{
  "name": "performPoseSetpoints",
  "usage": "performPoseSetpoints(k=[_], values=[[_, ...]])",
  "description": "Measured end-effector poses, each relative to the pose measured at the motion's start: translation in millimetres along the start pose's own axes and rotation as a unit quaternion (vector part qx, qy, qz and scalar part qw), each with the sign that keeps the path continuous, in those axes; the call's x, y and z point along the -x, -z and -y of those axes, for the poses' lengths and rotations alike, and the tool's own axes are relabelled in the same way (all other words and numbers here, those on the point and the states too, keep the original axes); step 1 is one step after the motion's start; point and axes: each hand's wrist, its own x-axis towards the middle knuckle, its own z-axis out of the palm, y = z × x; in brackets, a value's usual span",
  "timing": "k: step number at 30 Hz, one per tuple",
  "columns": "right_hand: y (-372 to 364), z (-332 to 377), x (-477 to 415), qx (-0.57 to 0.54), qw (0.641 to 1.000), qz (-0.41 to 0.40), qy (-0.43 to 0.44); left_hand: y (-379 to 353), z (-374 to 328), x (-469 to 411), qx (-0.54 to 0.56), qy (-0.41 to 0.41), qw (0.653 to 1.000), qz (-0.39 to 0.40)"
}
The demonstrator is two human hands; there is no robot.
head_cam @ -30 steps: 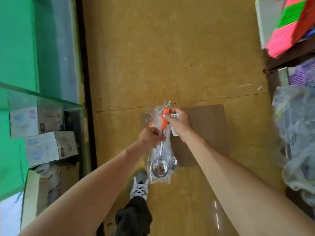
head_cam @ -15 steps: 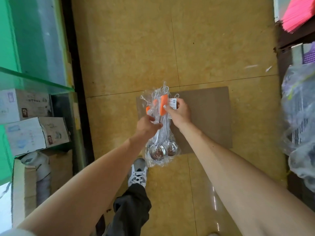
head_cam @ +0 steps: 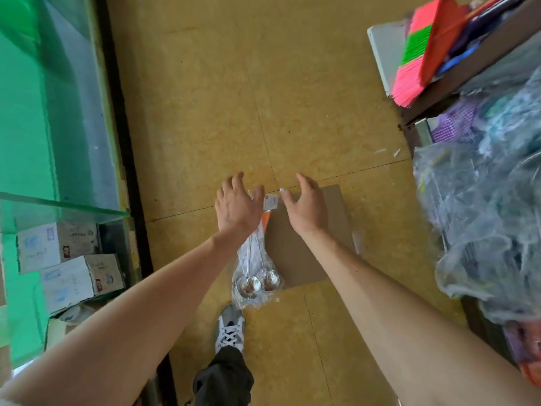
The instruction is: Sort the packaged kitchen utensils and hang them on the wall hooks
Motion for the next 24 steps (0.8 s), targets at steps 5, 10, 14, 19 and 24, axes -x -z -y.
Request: performPoseSetpoints(k=[5, 10, 14, 19, 24], values=[[90.5, 7.4, 11.9, 0.061, 0.995, -0.065, 0.046, 26.9, -83.3, 29.6, -0.083, -0.147, 0.986, -0.019], [188.1, -8.3, 43.8, 0.119, 0.983, -0.122, 0.072, 39.9, -158.1, 79.5, -0.186, -0.261, 0.947, -0.028], [285.3, -44.2, 86.3, 0.164, 0.967, -0.185, 0.065, 37.1, -232.8, 138.1, -0.25, -0.339, 0.906, -0.038], [394.2, -112.2, 156.3, 0.185, 0.95, -0.249, 0.02, 5.6, -322.1, 223.8, -0.291, -0.42, 0.859, -0.038], [488.0, -206.5, 261.5, 0.198, 0.931, -0.299, -0.063, -62.7, -405.6, 347.9, -0.298, -0.515, 0.804, -0.011]])
